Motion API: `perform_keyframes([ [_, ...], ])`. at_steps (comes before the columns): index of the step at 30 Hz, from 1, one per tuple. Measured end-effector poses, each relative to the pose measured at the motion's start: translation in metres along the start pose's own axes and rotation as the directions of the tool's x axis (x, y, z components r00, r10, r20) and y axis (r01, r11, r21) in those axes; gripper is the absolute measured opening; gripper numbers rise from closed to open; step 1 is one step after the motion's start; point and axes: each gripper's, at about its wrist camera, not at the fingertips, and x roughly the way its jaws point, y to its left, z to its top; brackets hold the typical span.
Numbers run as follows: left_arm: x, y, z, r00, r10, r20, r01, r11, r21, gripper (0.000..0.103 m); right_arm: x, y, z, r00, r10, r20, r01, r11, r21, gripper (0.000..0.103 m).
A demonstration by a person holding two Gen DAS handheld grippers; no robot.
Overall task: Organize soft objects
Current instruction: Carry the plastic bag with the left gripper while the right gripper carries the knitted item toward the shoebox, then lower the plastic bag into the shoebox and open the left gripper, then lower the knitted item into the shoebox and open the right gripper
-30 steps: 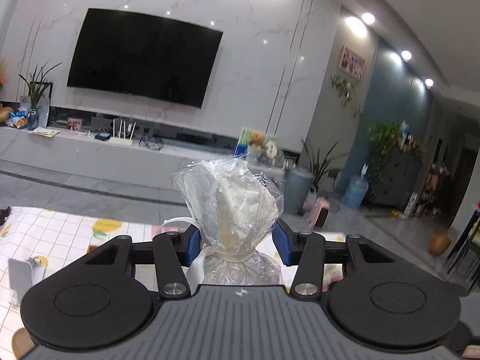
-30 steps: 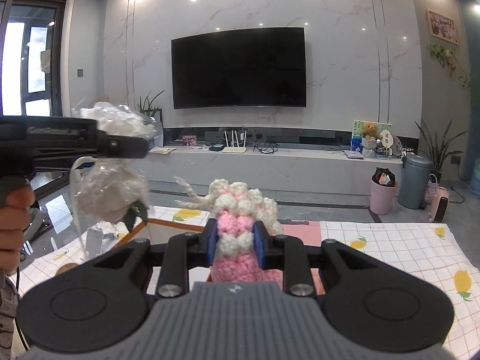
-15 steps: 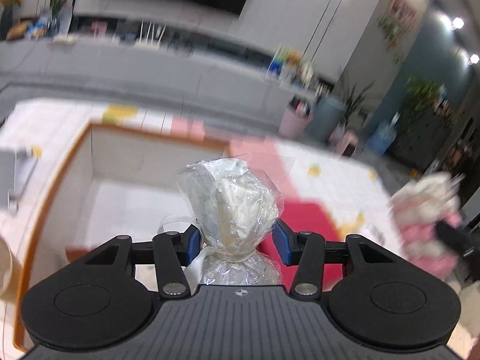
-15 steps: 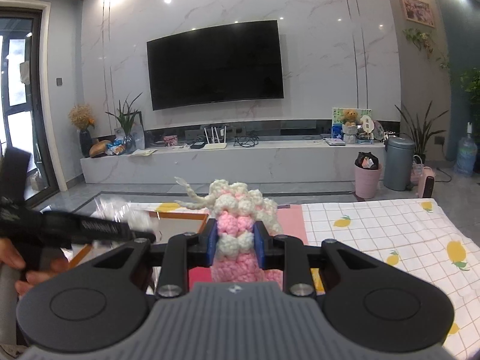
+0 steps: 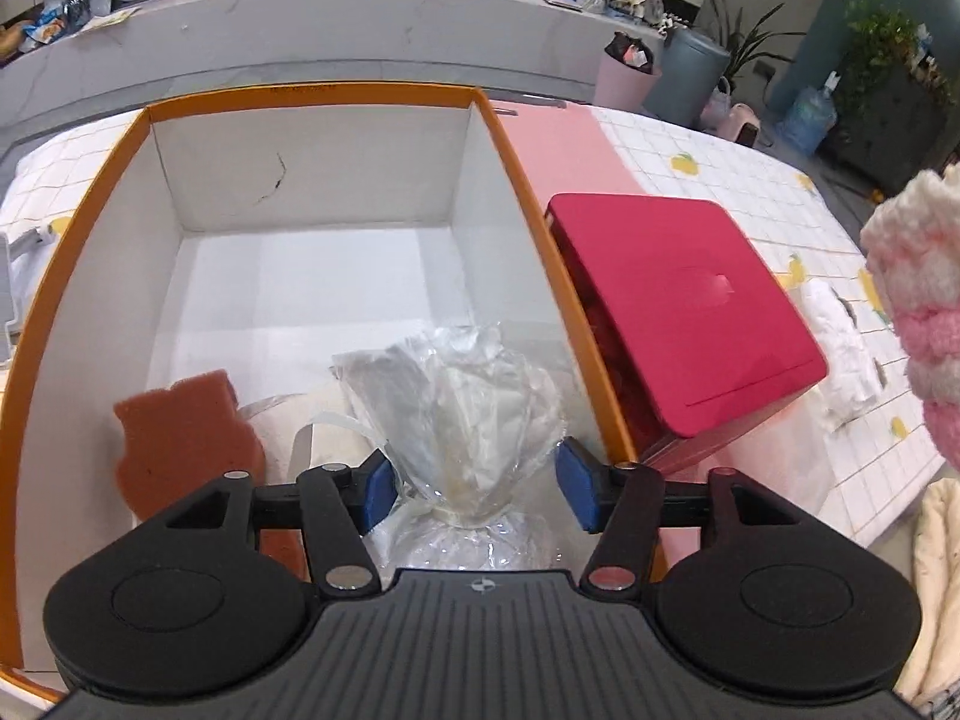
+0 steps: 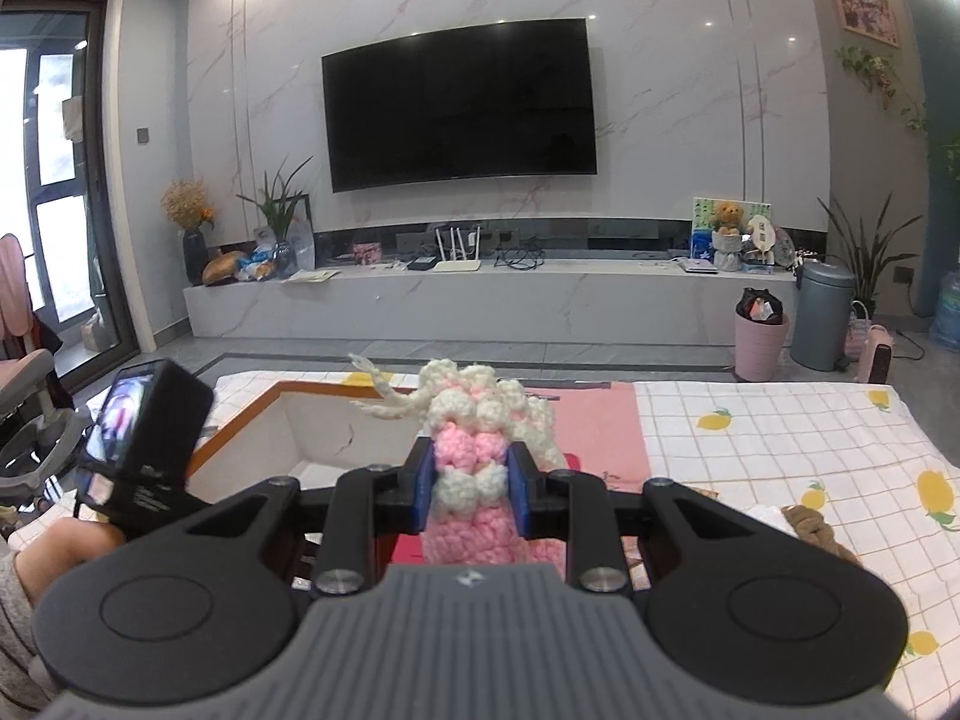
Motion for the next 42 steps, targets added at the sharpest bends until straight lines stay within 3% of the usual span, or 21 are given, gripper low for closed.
perform_keyframes([
  [6,-0.005,0.004,0.006,1.0,0.021,0.019,-0.02,0.999,-0.032,0.087,0.005,0.011,0.001,1.0,0.009,-0.014,-0.009,1.0,-0.014,0.024],
  [13,-0.033,0.001,0.01,0.998,-0.003,0.066,0.006,0.999,-0.042,0.088,0.003,0.025,0.003,1.0,0.013,-0.024,-0.014,0.998,-0.064,0.024],
  [17,-0.067,0.009,0.006,0.986,0.106,0.131,-0.096,0.992,-0.084,0.088,0.008,0.035,0.009,0.997,0.054,-0.053,-0.06,0.993,-0.105,0.024],
  [20,-0.092,0.019,-0.001,0.952,0.245,0.184,-0.229,0.968,-0.103,0.088,0.022,0.044,0.013,0.988,0.093,-0.122,-0.108,0.986,-0.124,0.024],
  [22,-0.104,0.023,-0.008,0.925,0.305,0.227,-0.289,0.952,-0.102,0.088,0.04,0.053,0.013,0.968,0.139,-0.207,-0.169,0.977,-0.133,0.024],
  [25,-0.109,0.027,-0.013,0.903,0.335,0.271,-0.317,0.942,-0.109,0.088,0.075,0.068,0.011,0.907,0.215,-0.361,-0.269,0.957,-0.108,0.024],
  [28,-0.104,0.03,-0.016,0.905,0.309,0.291,-0.299,0.951,-0.082,0.088,0.107,0.087,0.007,0.874,0.194,-0.445,-0.279,0.951,-0.134,0.024],
  [31,-0.099,0.037,-0.015,0.914,0.298,0.275,-0.279,0.954,-0.109,0.088,0.135,0.113,-0.002,0.855,0.134,-0.5,-0.317,0.899,-0.301,0.024],
  [33,-0.097,0.046,-0.013,0.92,0.284,0.268,-0.255,0.957,-0.139,0.088,0.16,0.122,-0.009,0.813,0.094,-0.574,-0.327,0.89,-0.318,0.024],
  [35,-0.102,0.054,-0.017,0.923,0.276,0.268,-0.243,0.958,-0.149,0.088,0.182,0.123,-0.018,0.773,0.051,-0.632,-0.303,0.905,-0.297,0.024],
  [42,-0.118,0.067,-0.02,0.907,0.309,0.286,-0.266,0.947,-0.18,0.088,0.203,0.125,-0.027,0.752,-0.001,-0.659,-0.265,0.915,-0.305,0.024],
])
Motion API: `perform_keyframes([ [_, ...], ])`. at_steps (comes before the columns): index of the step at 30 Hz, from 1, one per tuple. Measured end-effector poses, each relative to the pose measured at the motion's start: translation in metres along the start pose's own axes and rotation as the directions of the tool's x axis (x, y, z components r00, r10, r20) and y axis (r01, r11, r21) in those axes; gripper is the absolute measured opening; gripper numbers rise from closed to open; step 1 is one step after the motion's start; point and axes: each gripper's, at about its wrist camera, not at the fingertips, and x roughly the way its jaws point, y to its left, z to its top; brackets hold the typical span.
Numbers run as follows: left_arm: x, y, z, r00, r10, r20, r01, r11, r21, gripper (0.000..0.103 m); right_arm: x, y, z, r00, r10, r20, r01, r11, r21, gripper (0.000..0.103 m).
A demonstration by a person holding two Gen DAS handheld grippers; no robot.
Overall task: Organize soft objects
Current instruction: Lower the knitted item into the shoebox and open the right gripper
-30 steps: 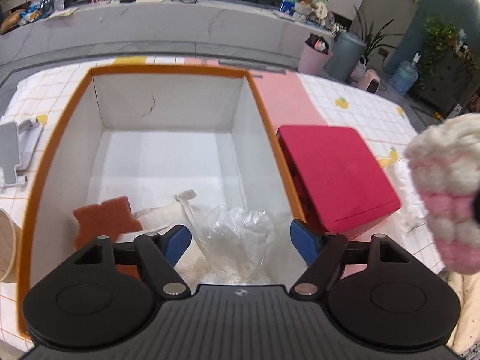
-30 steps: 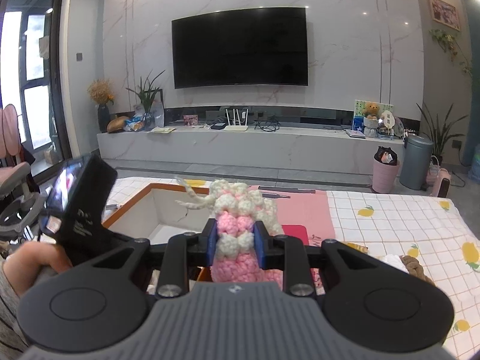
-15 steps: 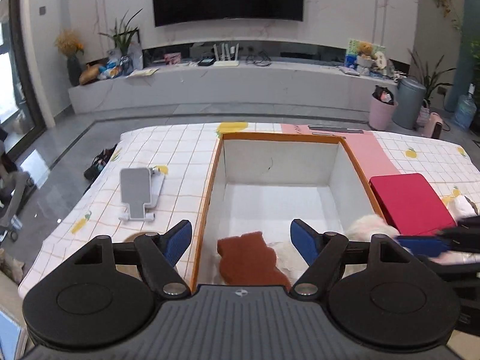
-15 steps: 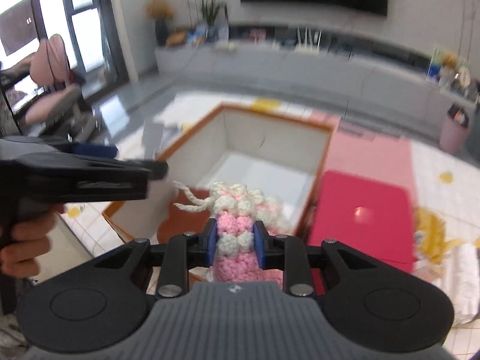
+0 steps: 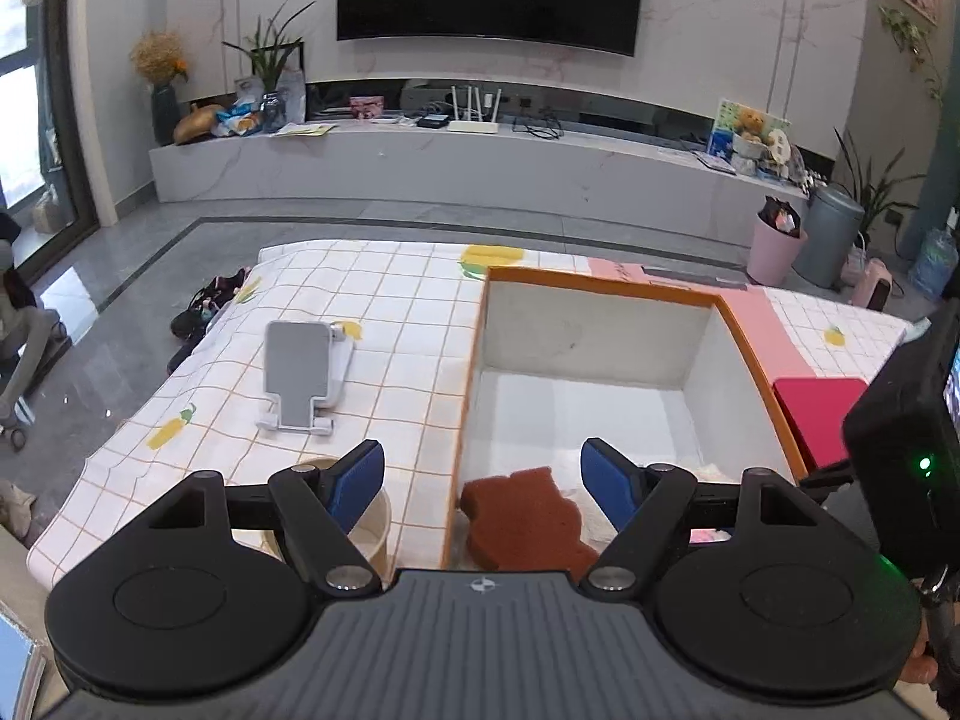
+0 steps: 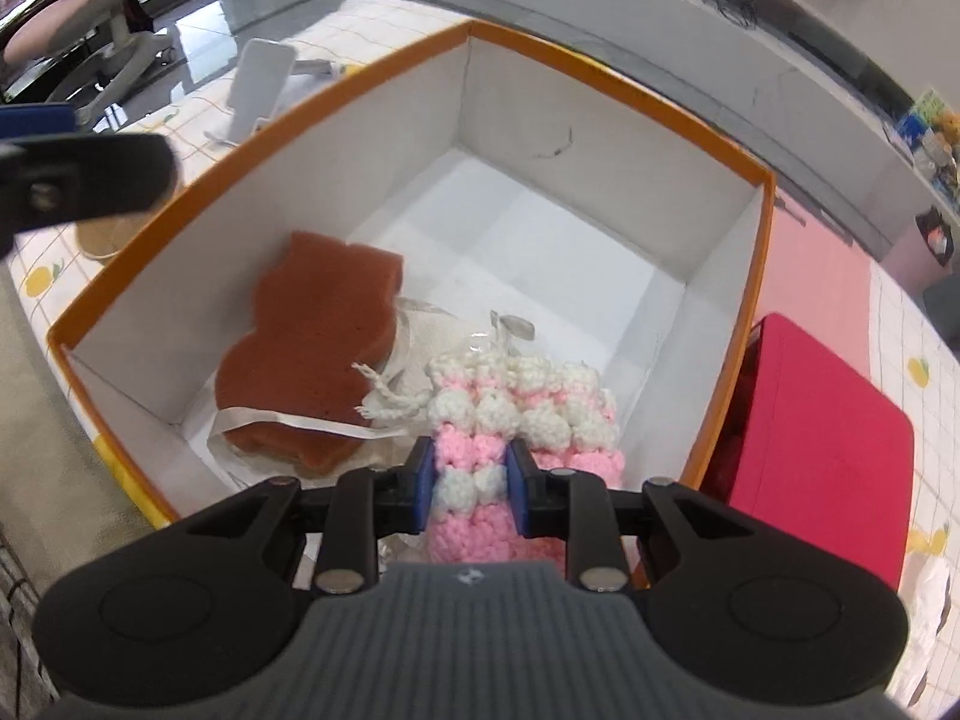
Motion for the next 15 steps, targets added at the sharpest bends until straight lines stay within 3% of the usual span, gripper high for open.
perform_keyframes([
  [4,-0.004,0.007,0.004,1.0,-0.021,0.008,0.021,1.0,0.019,0.088,-0.016,0.0,0.009,0.999,0.016,0.049,-0.02,0.996,0.091,0.024],
  [9,-0.004,0.013,0.003,1.0,-0.006,0.006,0.006,1.0,0.009,0.088,-0.049,0.006,0.019,0.987,-0.014,0.163,0.007,0.999,0.038,0.024],
  [15,0.006,0.023,0.004,1.0,-0.019,-0.004,0.019,0.999,-0.028,0.088,-0.039,0.018,0.051,0.98,-0.063,0.187,0.066,0.998,-0.009,0.024],
])
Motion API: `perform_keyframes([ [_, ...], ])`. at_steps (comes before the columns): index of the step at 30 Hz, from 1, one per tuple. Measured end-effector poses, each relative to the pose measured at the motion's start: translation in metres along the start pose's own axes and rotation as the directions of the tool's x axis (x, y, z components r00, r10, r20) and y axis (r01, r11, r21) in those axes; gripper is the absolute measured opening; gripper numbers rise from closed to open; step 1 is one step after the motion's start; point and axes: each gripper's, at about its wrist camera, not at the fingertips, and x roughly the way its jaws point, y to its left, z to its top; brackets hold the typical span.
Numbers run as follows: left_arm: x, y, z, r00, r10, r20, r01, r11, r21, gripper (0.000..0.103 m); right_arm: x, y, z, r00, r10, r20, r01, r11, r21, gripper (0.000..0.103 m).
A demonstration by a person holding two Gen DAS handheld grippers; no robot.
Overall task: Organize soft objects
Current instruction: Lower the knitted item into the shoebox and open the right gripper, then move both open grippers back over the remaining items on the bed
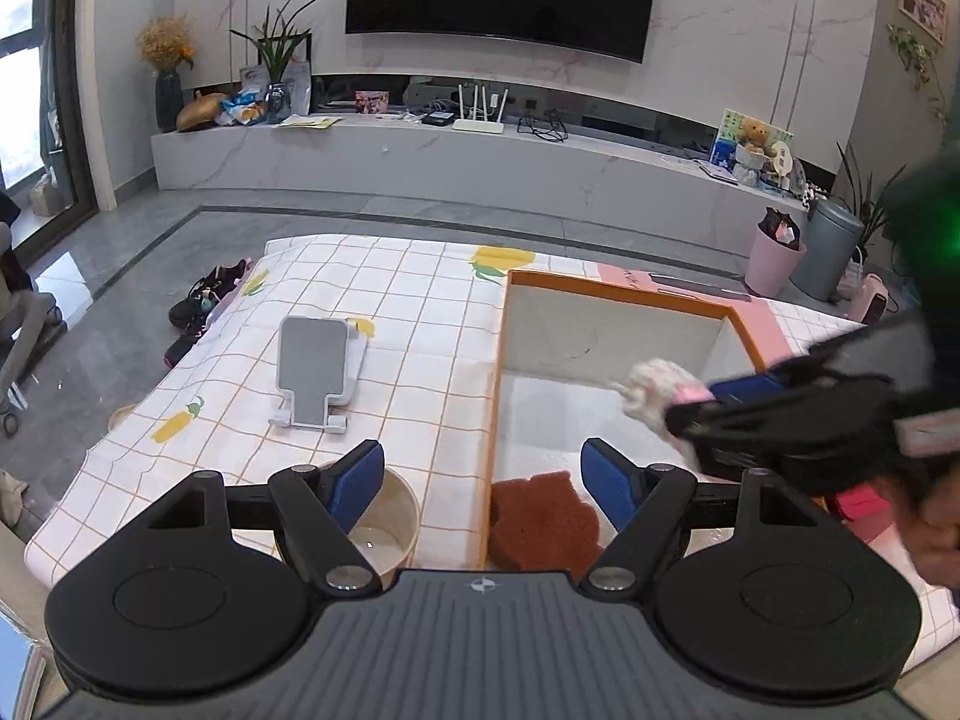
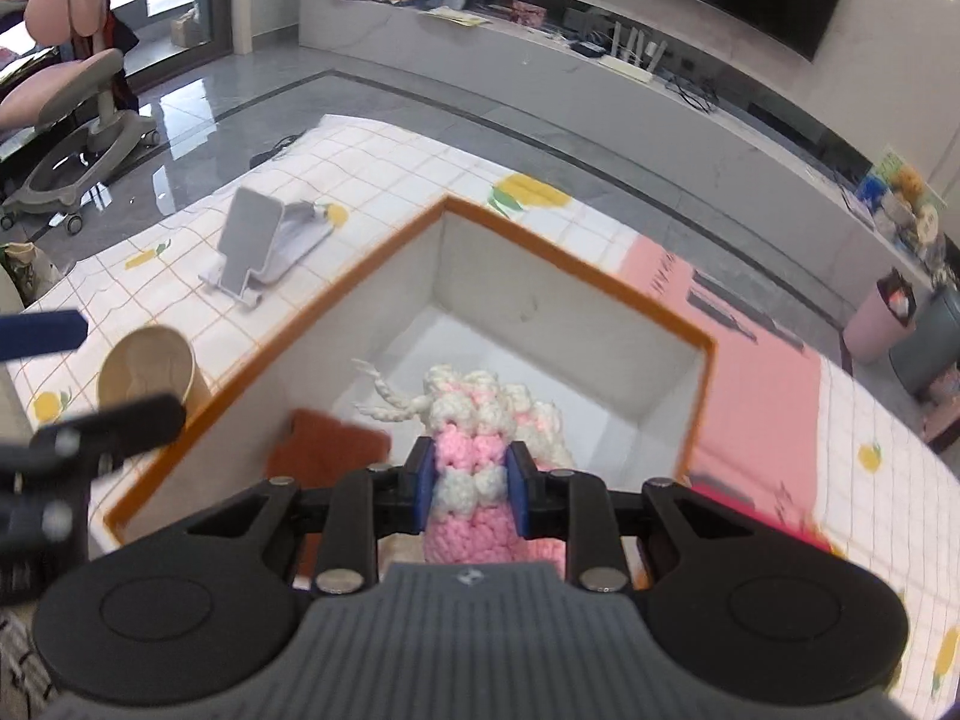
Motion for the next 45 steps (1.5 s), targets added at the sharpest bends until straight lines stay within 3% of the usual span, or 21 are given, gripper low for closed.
perform_keyframes([
  [4,0.009,0.009,-0.001,1.0,-0.007,-0.026,0.006,1.0,-0.03,0.088,0.029,0.018,0.017,1.0,-0.03,0.009,0.03,0.993,-0.115,0.024],
  [8,0.018,0.015,-0.003,0.998,-0.021,-0.057,0.017,0.998,-0.062,0.088,0.061,0.017,0.032,0.999,0.007,-0.037,-0.01,0.998,-0.07,0.024],
  [13,0.022,0.015,-0.001,0.997,-0.012,-0.07,0.008,0.998,-0.067,0.088,0.089,0.028,0.039,0.999,-0.005,-0.043,0.001,0.997,-0.075,0.024],
  [18,0.028,0.018,-0.003,0.993,0.0,-0.12,-0.009,0.997,-0.076,0.087,0.105,0.024,0.038,0.998,-0.051,-0.037,0.053,0.996,0.068,0.024],
  [21,0.03,0.019,-0.004,0.991,0.004,-0.132,-0.014,0.997,-0.075,0.087,0.117,0.019,0.038,0.998,0.009,-0.06,0.0,0.989,0.148,0.024],
  [23,0.032,0.02,-0.004,0.989,0.003,-0.146,-0.016,0.996,-0.089,0.087,0.132,0.019,0.035,0.991,0.049,-0.124,-0.023,0.98,0.199,0.024],
  [26,0.036,0.02,-0.006,0.987,0.002,-0.163,-0.018,0.995,-0.095,0.087,0.145,0.025,0.032,0.985,0.066,-0.158,-0.034,0.98,0.198,0.025],
  [28,0.036,0.019,-0.007,0.986,0.004,-0.167,-0.019,0.996,-0.088,0.087,0.145,0.028,0.034,0.986,0.051,-0.16,-0.022,0.984,0.177,0.027],
  [34,0.032,0.021,-0.005,0.987,-0.008,-0.161,-0.009,0.994,-0.108,0.086,0.135,0.021,0.033,0.987,0.025,-0.158,0.002,0.986,0.169,0.055],
  [36,0.029,0.021,-0.003,0.987,-0.004,-0.162,-0.015,0.993,-0.113,0.086,0.129,0.017,0.033,0.987,0.02,-0.162,0.011,0.982,0.191,0.068],
  [45,0.011,0.014,0.006,0.993,-0.007,-0.115,-0.005,0.994,-0.106,0.086,0.051,-0.012,0.039,0.998,0.059,0.014,-0.061,0.958,0.281,0.074],
])
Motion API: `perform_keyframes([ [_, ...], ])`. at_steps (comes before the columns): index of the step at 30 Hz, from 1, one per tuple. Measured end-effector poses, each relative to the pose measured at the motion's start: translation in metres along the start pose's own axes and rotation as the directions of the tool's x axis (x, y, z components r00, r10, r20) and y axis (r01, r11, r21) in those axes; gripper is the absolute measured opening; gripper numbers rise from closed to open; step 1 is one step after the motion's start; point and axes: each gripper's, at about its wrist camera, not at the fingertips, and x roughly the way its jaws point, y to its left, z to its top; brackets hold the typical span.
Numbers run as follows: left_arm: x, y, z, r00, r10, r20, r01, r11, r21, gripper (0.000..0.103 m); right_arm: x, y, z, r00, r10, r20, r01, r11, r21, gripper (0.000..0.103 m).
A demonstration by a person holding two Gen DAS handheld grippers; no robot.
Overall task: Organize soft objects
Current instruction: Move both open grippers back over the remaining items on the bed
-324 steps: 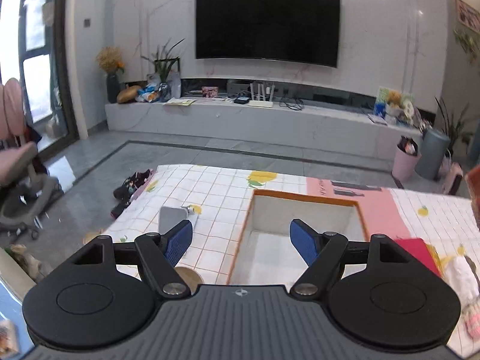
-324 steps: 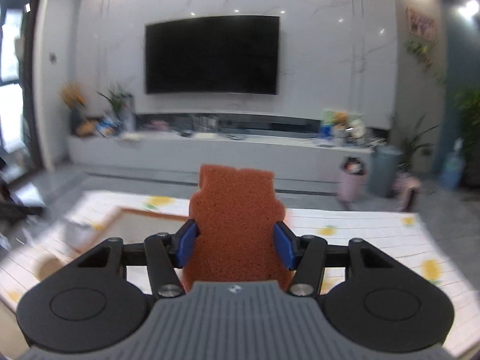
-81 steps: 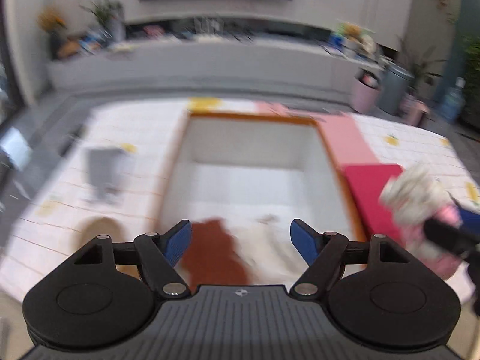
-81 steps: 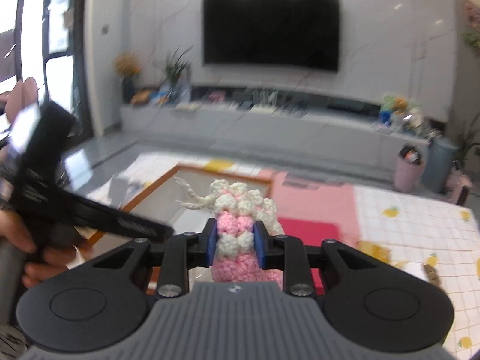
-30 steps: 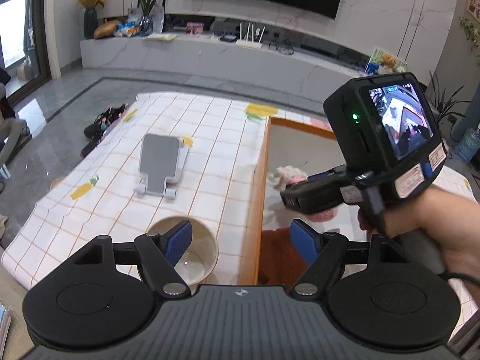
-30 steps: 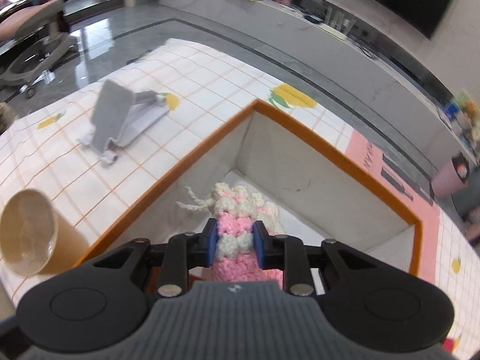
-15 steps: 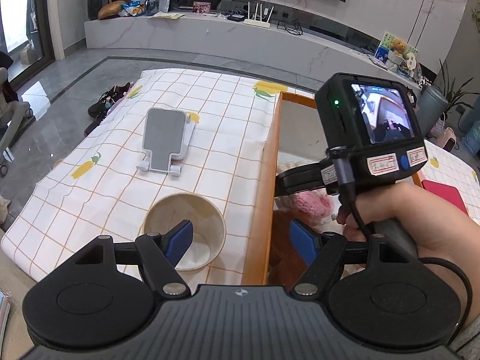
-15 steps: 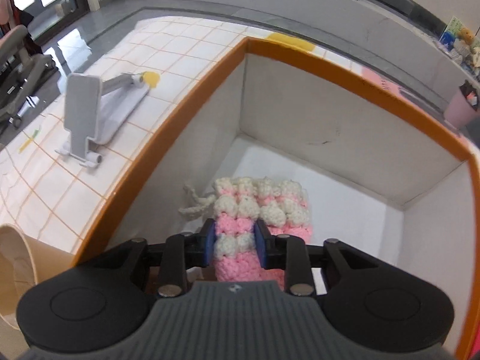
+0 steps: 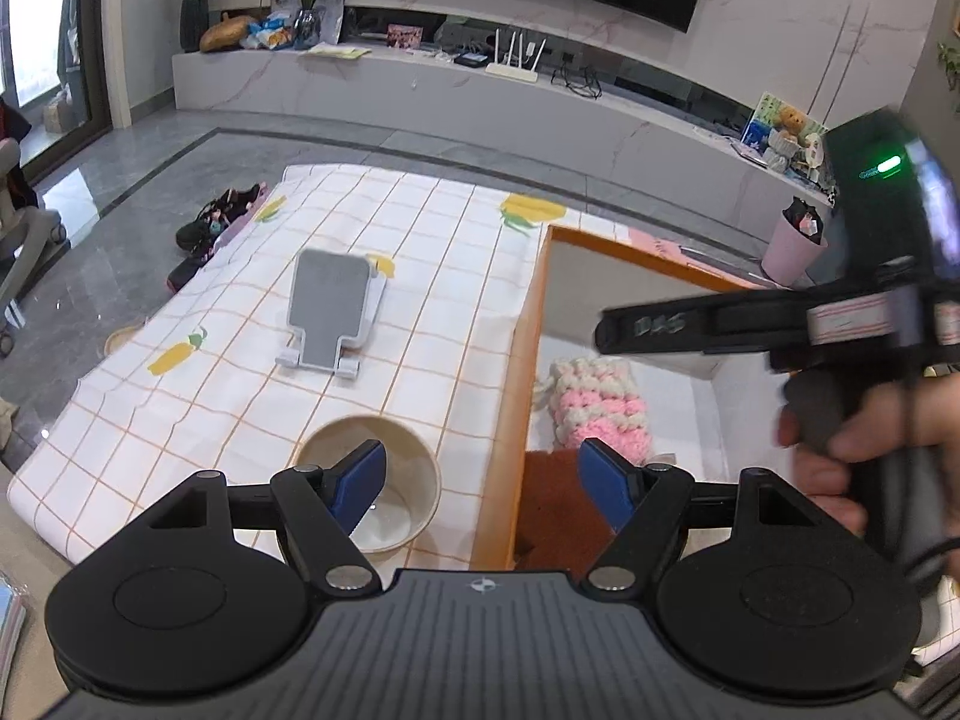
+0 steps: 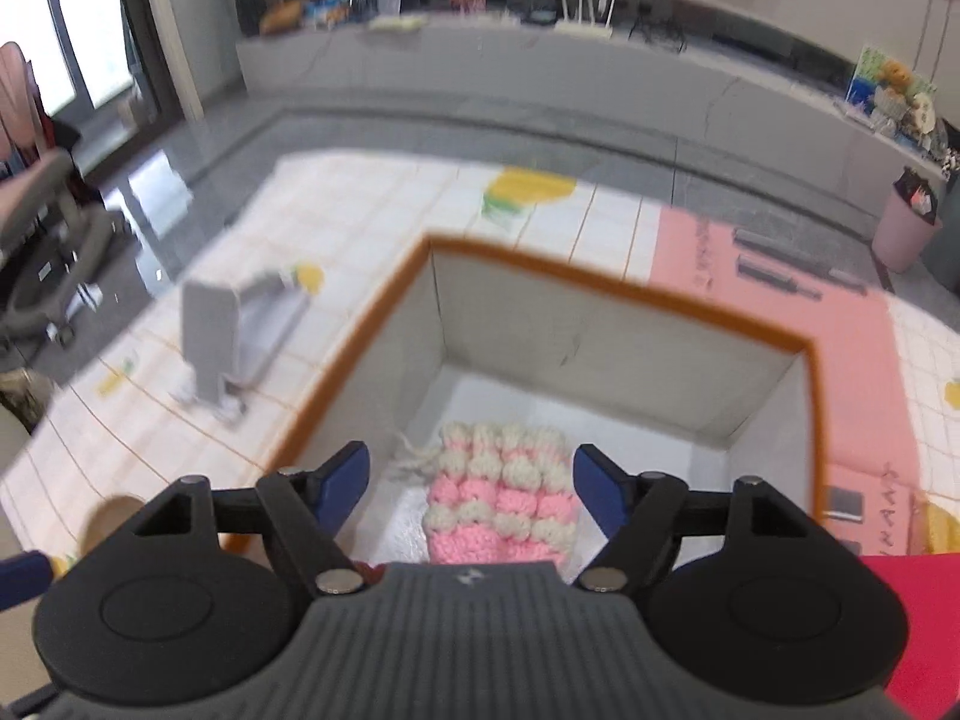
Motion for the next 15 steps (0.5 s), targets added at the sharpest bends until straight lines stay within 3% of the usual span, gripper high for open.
perform_keyframes([
  [3,-0.011,-0.012,0.0,1.0,-0.005,0.027,0.004,0.999,0.034,0.086,-0.032,-0.004,0.003,0.998,0.03,0.059,-0.031,0.999,0.015,0.074],
  [6,-0.021,-0.027,0.001,0.996,-0.082,0.036,0.08,0.996,0.049,0.086,-0.062,-0.013,-0.002,0.992,0.079,0.098,-0.079,0.997,-0.002,0.074],
  [10,-0.028,-0.051,-0.006,0.986,-0.163,0.02,0.16,0.981,0.108,0.086,-0.091,-0.031,-0.01,0.99,0.02,0.139,-0.017,1.0,-0.022,0.074],
  [15,-0.037,-0.086,-0.021,0.983,-0.184,0.02,0.177,0.963,0.203,0.086,-0.129,-0.069,-0.034,0.982,-0.029,0.186,0.02,0.999,0.047,0.074],
])
